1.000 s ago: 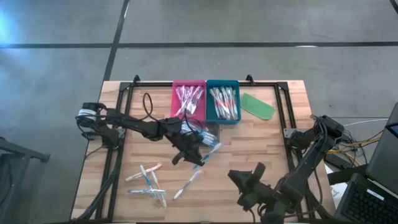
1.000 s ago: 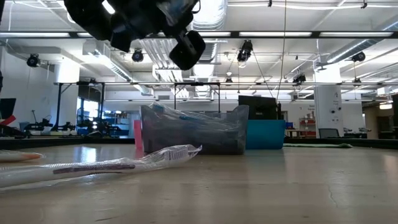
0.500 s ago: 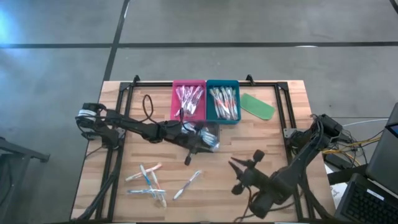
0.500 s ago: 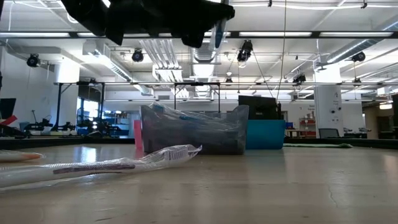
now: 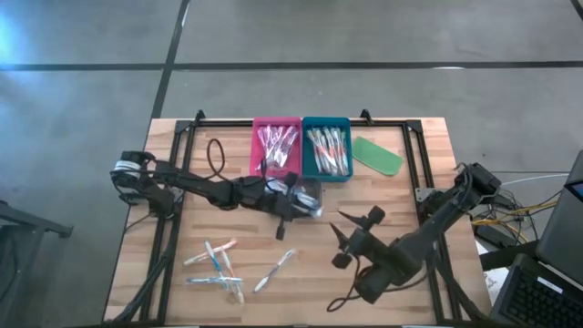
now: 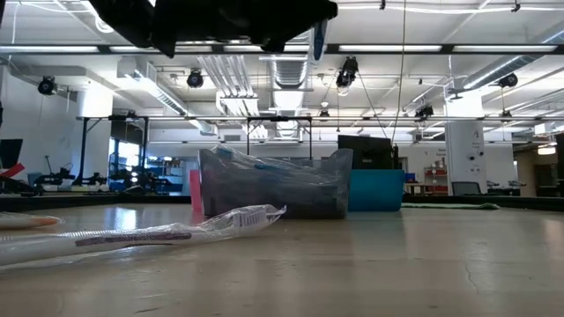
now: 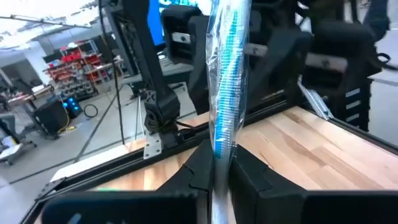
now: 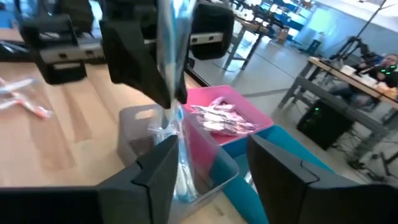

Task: Pick & Place Toothbrushes
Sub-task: Put the blue toothbrush into the transparent gray bin

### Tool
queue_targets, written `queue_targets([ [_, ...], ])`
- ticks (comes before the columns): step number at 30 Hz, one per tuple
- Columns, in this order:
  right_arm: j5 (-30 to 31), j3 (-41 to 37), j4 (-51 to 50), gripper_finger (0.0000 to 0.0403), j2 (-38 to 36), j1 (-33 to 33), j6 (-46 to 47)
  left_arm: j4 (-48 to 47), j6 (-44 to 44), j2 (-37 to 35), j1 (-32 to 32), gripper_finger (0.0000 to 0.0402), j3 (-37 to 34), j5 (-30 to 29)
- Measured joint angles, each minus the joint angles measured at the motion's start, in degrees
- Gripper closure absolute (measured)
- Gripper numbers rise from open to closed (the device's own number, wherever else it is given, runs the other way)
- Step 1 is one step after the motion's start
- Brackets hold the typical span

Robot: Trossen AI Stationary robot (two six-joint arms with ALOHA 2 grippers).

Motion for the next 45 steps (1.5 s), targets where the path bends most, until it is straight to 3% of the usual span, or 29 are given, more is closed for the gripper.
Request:
queue_targets([
  [8, -2.88, 0.00, 3.15, 0.0194, -3.38, 0.16, -3.47, 1.64, 1.41, -0.05, 0.58, 0.0373, -0.77, 0.37],
  [14, -12.07, 0.02, 15.61, 0.0192, -4.38, -0.86, -16.85, 1.31, 1.41, -0.30, 0.66, 0.0373, -0.77, 0.41],
  [21, -12.24, 0.02, 22.60, 0.0193, -5.13, -3.17, -26.50, 1.28, 0.08, -1.19, 0.66, 0.0373, -0.79, 3.81],
  [24, -12.31, 0.02, 25.32, 0.0198, -5.13, -4.91, -30.40, 2.04, -0.78, -1.53, 0.63, 0.0373, -0.79, 7.05],
  [32, -16.91, 0.02, 39.08, 0.0214, -5.22, -8.80, -46.88, 2.00, -1.08, -1.77, 0.63, 0.0372, -0.79, 7.18],
  [39, -17.08, 0.02, 41.09, 0.0240, -5.22, -9.60, -49.64, 2.40, -0.47, -3.12, 0.72, 0.0372, -0.79, 7.23],
  [45, -17.84, 0.02, 45.43, 0.0287, -5.22, -10.03, -54.79, 2.63, -0.03, -3.22, 0.74, 0.0372, -0.79, 7.26],
])
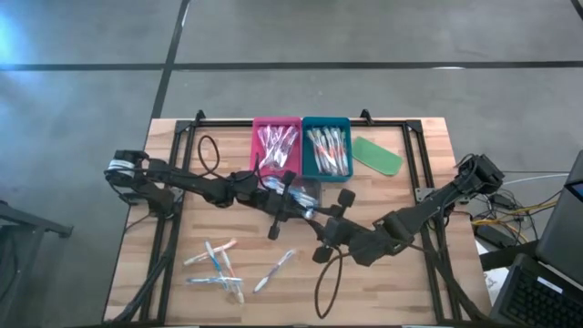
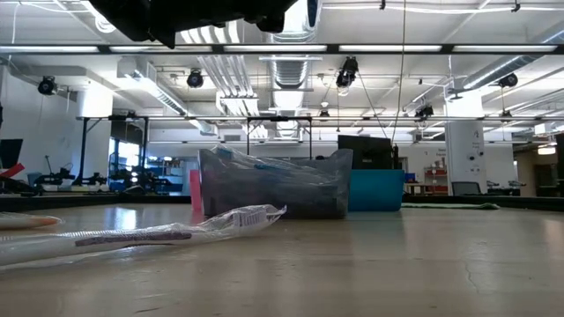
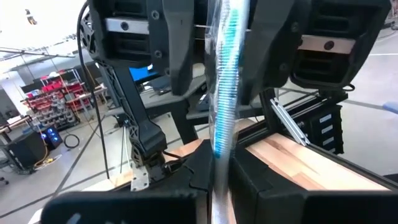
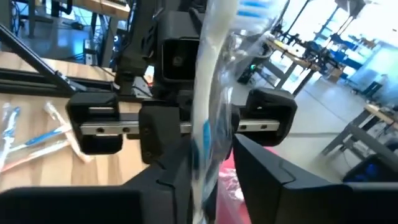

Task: Pick & Place Toothbrushes
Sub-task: Put the blue toothbrush into the transparent gray bin

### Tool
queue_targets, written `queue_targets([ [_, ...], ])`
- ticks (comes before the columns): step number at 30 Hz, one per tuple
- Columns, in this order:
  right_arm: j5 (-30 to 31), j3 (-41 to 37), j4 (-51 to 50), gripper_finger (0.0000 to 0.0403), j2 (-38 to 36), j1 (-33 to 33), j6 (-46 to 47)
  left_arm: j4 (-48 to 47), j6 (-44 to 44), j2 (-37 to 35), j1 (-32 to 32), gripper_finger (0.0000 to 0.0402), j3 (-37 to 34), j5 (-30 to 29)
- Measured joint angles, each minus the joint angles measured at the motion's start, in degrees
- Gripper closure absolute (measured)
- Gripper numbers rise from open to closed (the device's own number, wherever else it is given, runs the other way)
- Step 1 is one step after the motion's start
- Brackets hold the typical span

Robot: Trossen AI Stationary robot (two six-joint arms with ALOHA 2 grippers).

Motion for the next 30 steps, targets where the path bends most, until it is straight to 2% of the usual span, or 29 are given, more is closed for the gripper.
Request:
queue_targets([
  [8, -0.35, 0.00, 0.29, 0.0383, 0.00, -0.25, -4.37, -0.04, 0.27, 0.00, 0.03, 0.0372, 0.00, -0.08],
  [15, -0.35, 0.00, 0.16, 0.0386, -0.01, -0.39, -5.29, -0.63, 0.14, 0.00, 0.04, 0.0357, 0.00, -0.24],
  [20, -0.33, 0.00, -1.60, 0.0389, -1.51, -0.41, -5.30, -1.02, -0.03, -0.62, 0.00, 0.0312, 0.04, -1.87],
  [23, -0.82, 0.00, -4.05, 0.0389, -3.05, -0.47, -2.94, -2.75, -0.03, -1.81, 0.02, 0.0271, 0.07, -2.44],
  [27, -5.26, 0.00, -10.28, 0.0389, -5.83, -0.67, 3.49, -8.39, 0.30, -3.66, -0.04, 0.0210, 0.04, -2.48],
  [30, -10.29, 0.02, -17.58, 0.0389, -7.92, -1.03, 11.79, -14.40, 1.77, -5.82, -0.04, 0.0175, 0.04, -3.50],
])
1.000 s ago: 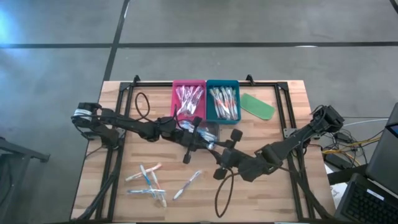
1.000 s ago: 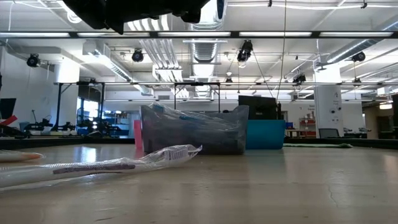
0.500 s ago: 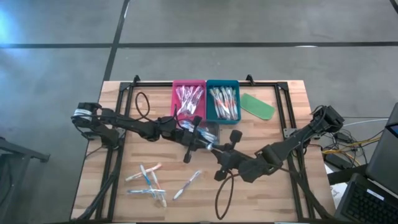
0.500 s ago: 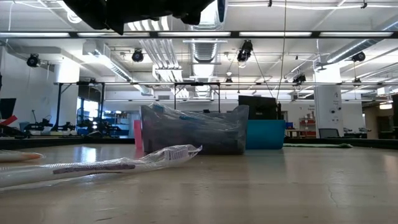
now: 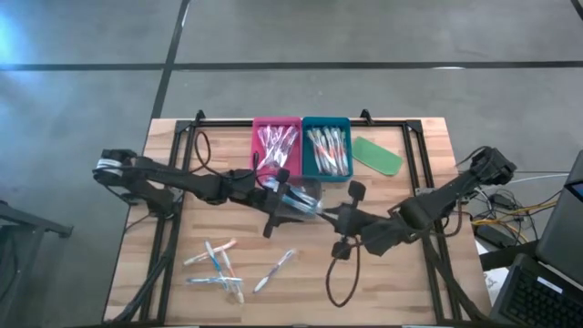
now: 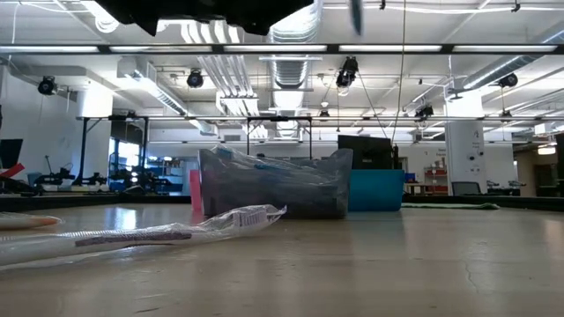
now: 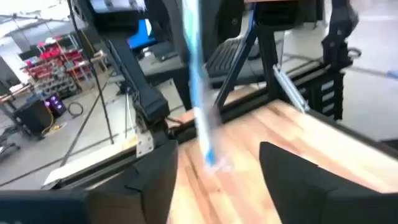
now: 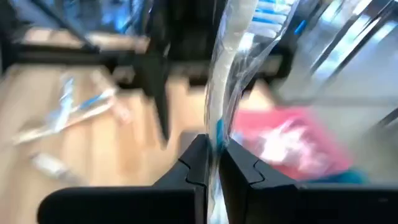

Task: Pick & Place Toothbrushes
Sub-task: Put the blue toothbrush into the transparent gray bin

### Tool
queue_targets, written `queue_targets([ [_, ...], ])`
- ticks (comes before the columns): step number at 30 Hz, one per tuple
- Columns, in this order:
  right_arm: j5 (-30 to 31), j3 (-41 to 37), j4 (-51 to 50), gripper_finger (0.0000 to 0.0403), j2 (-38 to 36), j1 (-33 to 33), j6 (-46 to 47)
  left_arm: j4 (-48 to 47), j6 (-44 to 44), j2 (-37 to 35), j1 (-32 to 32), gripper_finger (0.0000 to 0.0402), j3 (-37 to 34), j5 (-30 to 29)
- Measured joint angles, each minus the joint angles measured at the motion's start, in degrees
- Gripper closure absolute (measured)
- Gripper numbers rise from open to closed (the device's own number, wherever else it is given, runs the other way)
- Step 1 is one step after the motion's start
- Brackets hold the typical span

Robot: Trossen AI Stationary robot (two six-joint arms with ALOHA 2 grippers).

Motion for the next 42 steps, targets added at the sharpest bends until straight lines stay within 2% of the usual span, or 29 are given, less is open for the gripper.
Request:
queue_targets([
  [3, -7.81, 0.00, -8.53, 0.0389, -1.10, -1.23, 9.76, -3.78, 0.71, -1.87, 0.00, 0.0156, 0.00, -0.68],
  [7, -17.64, 0.00, -19.65, 0.0389, -0.68, -3.49, 20.14, -6.62, 0.66, -3.65, -0.04, 0.0150, 0.02, -0.78],
  [10, -25.70, -0.02, -25.75, 0.0389, 0.82, -5.07, 24.17, -8.71, 1.05, -4.12, -0.04, 0.0150, 0.09, -1.12],
  [13, -34.40, -0.02, -27.63, 0.0389, 2.31, -6.54, 24.54, -11.76, 4.69, -3.89, -0.51, 0.0149, 0.26, -3.72],
  [17, -41.32, -0.02, -28.04, 0.0389, 3.57, -8.94, 24.33, -15.00, 12.97, -2.42, -3.36, 0.0149, 1.25, -12.11],
  [25, -53.41, -0.02, -28.29, 0.0390, 3.76, -16.60, 23.54, -14.63, 36.72, 2.43, -11.70, 0.0149, 3.40, -29.38],
  [32, -55.83, -0.02, -26.93, 0.0390, 3.74, -20.33, 21.43, -10.84, 50.53, 9.36, -13.94, 0.0149, 8.31, -45.55],
  [38, -56.29, -0.02, -25.91, 0.0390, 3.74, -20.26, 19.49, -10.87, 55.94, 16.41, -13.90, 0.0149, 14.52, -49.93],
  [42, -56.26, -0.02, -25.99, 0.0390, 3.74, -20.30, 19.08, -11.09, 60.05, 20.67, -14.29, 0.0151, 18.26, -55.09],
])
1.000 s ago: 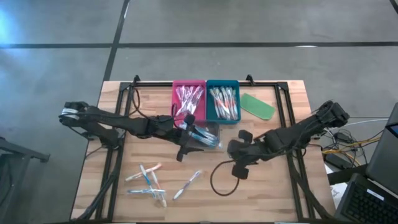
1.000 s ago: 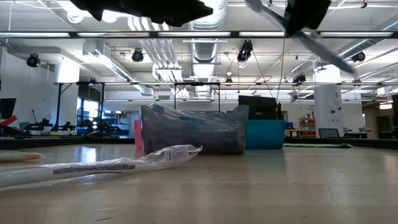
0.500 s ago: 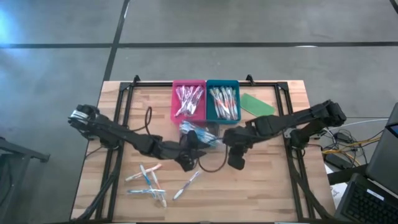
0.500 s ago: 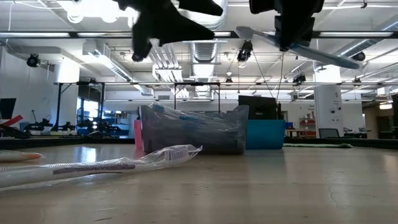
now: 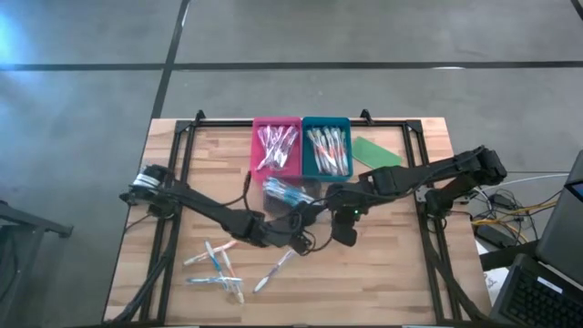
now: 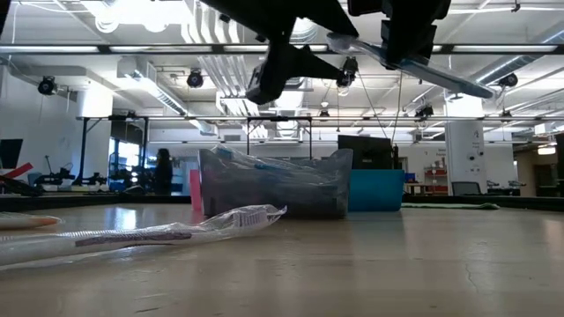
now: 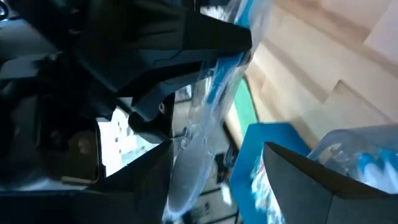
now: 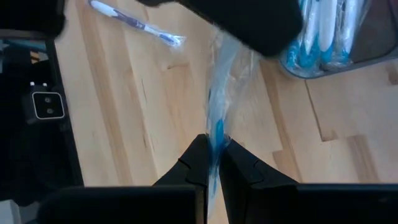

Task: Pick & Place Toothbrushes
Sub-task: Put the blue toothbrush into the transparent gray bin

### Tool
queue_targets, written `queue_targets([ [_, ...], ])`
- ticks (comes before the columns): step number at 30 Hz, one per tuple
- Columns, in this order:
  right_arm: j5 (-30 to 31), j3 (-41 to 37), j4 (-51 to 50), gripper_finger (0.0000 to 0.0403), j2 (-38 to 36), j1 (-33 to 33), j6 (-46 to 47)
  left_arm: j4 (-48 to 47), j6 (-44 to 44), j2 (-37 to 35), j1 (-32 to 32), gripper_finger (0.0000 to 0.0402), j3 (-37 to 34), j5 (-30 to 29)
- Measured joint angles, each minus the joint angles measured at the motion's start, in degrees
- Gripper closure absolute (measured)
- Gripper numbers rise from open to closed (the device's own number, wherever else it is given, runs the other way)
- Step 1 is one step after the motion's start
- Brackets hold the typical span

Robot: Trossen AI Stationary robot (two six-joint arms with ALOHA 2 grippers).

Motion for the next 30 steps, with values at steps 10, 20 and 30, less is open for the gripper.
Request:
queue_targets([
  [10, 0.59, -0.09, -0.24, 0.0390, 0.00, 0.07, -2.13, 0.31, 7.42, 5.11, -1.26, 0.0218, 4.25, -6.91],
  [20, 0.83, -0.15, -0.16, 0.0390, 0.22, 0.00, -2.35, 0.17, 6.48, 5.11, -1.52, 0.0352, 4.26, -7.65],
  [30, 0.83, -0.17, 0.26, 0.0375, 0.22, 0.00, -2.10, -0.06, 3.75, 5.11, -1.52, 0.0356, 4.26, -8.62],
])
